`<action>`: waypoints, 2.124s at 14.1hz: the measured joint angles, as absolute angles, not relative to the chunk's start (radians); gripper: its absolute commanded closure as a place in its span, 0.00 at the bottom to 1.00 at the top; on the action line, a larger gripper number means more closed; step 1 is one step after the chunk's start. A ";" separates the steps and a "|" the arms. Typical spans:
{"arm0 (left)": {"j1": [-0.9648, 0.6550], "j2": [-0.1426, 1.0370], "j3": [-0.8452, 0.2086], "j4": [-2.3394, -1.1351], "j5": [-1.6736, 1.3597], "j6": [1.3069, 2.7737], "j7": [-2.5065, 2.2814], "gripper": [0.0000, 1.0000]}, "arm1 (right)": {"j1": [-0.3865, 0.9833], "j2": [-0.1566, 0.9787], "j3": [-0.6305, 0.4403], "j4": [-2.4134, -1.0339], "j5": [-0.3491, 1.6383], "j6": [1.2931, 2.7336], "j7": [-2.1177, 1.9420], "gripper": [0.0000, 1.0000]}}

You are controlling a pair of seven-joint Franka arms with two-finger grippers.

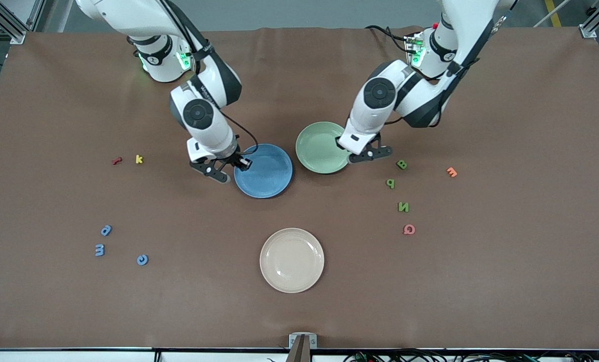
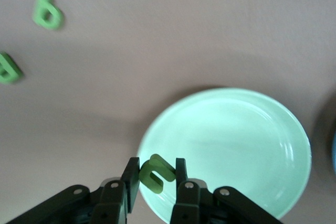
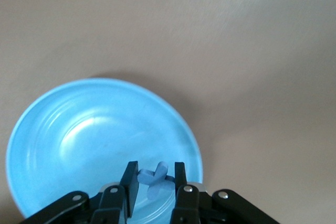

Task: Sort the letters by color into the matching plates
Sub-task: 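Release the x onto the blue plate while the left gripper releases u, then move the right gripper to the blue a while the left gripper reaches the green B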

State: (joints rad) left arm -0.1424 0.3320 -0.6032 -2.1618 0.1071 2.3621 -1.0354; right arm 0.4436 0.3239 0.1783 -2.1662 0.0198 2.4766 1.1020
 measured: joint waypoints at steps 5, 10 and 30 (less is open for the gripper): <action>-0.221 0.409 -0.603 -2.144 0.107 2.366 -1.129 0.87 | 0.473 0.324 0.177 -2.164 0.020 2.482 1.155 0.00; -0.266 0.462 -0.600 -2.142 0.136 2.409 -1.190 0.87 | 0.361 0.324 0.143 -2.144 0.017 2.438 0.879 0.00; 0.004 0.360 -0.635 -2.116 0.259 2.334 -0.963 0.08 | -0.257 0.610 0.118 -1.818 -0.179 2.426 -0.028 0.43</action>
